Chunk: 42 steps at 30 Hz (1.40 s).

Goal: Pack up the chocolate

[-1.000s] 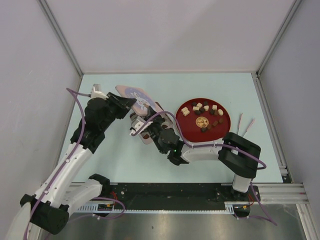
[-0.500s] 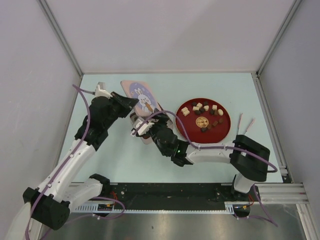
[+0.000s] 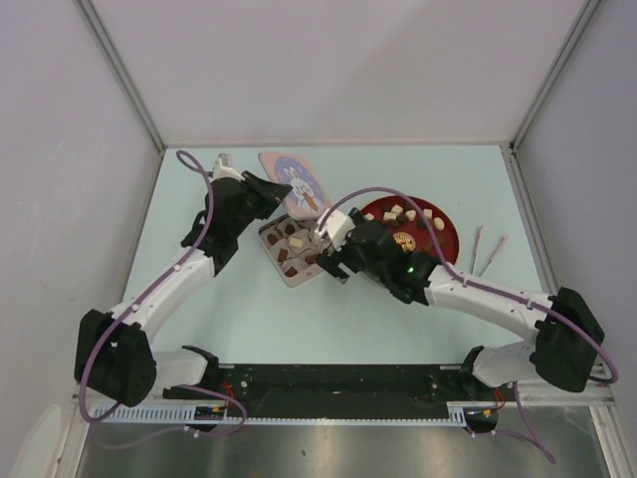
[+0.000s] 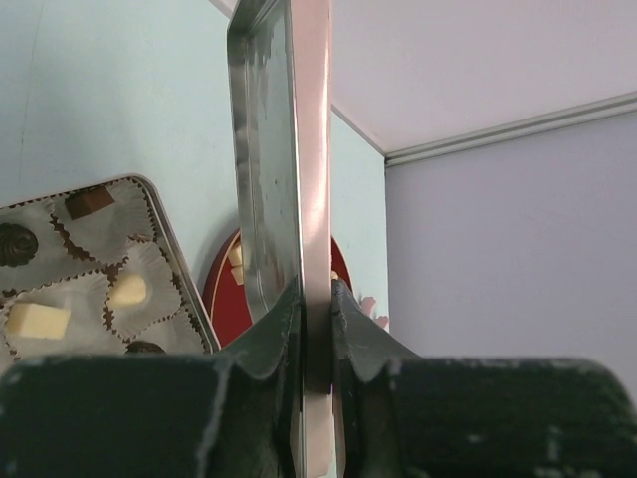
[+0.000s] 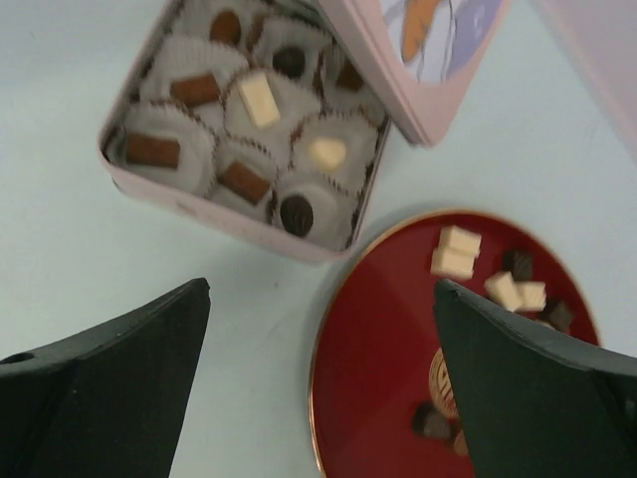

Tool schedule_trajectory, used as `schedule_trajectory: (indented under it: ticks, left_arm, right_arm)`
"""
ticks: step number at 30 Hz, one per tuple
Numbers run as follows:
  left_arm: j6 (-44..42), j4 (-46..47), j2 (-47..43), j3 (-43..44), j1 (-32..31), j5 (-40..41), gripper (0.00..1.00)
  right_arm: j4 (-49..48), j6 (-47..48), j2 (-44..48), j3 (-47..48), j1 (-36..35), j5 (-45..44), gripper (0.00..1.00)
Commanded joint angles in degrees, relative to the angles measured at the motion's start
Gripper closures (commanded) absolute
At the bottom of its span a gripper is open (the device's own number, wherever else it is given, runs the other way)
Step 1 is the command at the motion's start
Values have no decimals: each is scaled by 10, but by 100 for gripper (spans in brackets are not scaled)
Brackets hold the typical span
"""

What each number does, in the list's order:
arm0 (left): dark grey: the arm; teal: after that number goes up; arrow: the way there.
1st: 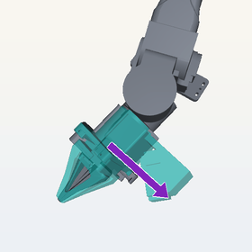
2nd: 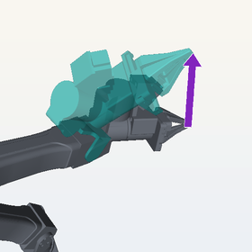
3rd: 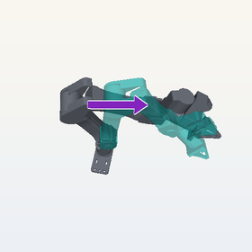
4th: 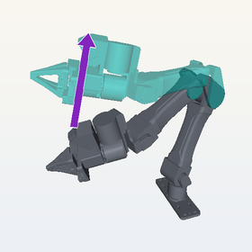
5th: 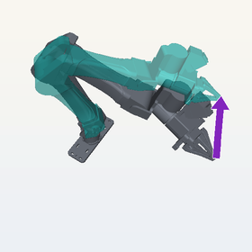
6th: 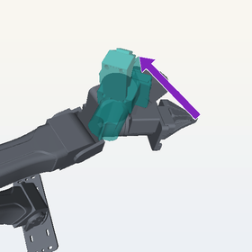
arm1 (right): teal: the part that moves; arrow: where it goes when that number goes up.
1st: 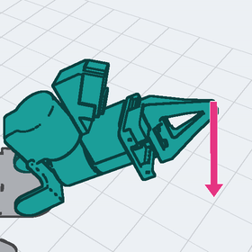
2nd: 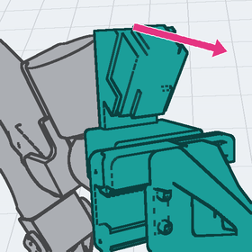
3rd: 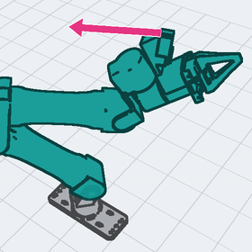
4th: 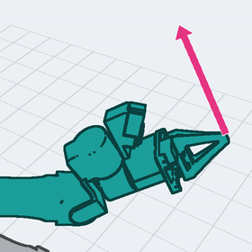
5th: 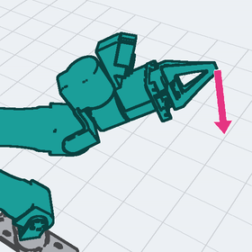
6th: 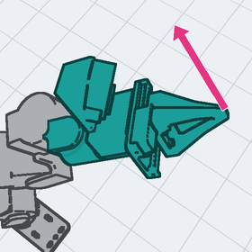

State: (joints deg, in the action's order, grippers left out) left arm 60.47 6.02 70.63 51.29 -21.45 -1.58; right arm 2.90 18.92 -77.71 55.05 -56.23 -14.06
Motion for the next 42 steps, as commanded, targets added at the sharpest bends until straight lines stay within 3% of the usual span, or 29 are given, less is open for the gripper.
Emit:
schedule_trajectory:
  ticks: [1,7,12,25,42]
  left_arm:
    - [23,105,39,18,3,-15,100]
    - [44,159,87,9,3,-39,100]
    - [71,189,88,-29,-3,-37,100]
    - [97,275,73,-142,-15,-34,100]
    - [102,316,36,-246,-16,-38,99]
  right_arm:
    - [112,-68,57,-6,77,152,1]
    - [96,-121,67,-6,218,258,0]
    - [-2,-260,15,1,296,323,0]
    - [-163,-452,-183,72,326,381,1]
    - [-196,-499,-336,153,324,449,2]
